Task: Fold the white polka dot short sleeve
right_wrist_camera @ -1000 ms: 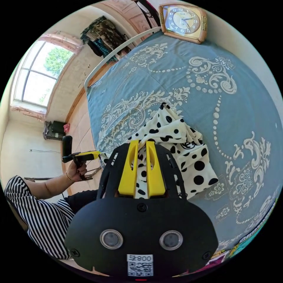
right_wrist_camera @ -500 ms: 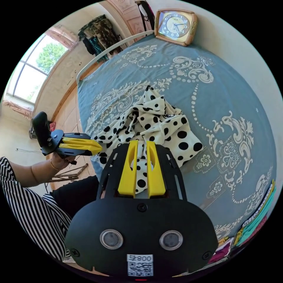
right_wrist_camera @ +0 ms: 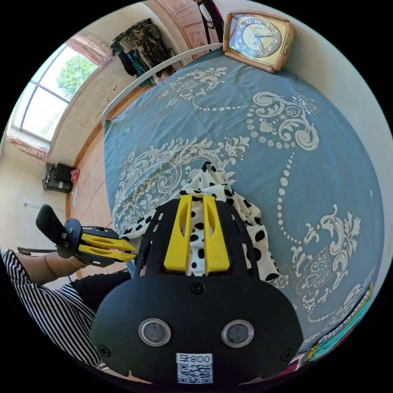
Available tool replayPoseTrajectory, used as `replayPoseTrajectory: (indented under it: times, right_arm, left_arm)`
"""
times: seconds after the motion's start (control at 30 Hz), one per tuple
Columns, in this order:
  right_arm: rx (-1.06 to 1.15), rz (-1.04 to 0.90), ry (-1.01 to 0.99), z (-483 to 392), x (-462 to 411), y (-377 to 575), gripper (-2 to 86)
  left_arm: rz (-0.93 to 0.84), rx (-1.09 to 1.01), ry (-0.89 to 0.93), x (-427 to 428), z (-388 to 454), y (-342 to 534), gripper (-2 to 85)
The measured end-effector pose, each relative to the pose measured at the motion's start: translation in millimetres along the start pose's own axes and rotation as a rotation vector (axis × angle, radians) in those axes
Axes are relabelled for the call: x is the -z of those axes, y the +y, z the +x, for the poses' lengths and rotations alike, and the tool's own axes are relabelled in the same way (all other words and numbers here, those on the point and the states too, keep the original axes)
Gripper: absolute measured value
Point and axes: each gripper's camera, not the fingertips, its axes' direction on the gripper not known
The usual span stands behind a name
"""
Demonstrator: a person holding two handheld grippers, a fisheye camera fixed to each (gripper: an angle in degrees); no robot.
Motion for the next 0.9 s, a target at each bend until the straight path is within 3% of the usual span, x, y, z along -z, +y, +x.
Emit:
replayPoseTrajectory:
  times: [0.27, 0.5, 0.63, 0.9]
  right_arm:
    - [0.09, -0.014, 0.047, -8, 3, 9, 6.8]
    - [0.227, -0.079, 0.255, -36, -22, 84, 8.2]
    - [0.27, -0.136, 0.396, -38, -48, 85, 7.6]
    - [0.235, -0.094, 0.428, -16, -38, 94, 1.2]
  left_arm:
    - [0.016, 0.059, -0.003, 7, 10, 7, 4.6]
    - [-0.115, -0.101, -0.064, -14, 57, 3, 8.0]
    - [-0.16, -0.113, -0.198, -20, 68, 1, 5.3]
    - [-0.13, -0.048, -0.146, 2, 57, -3, 2.0]
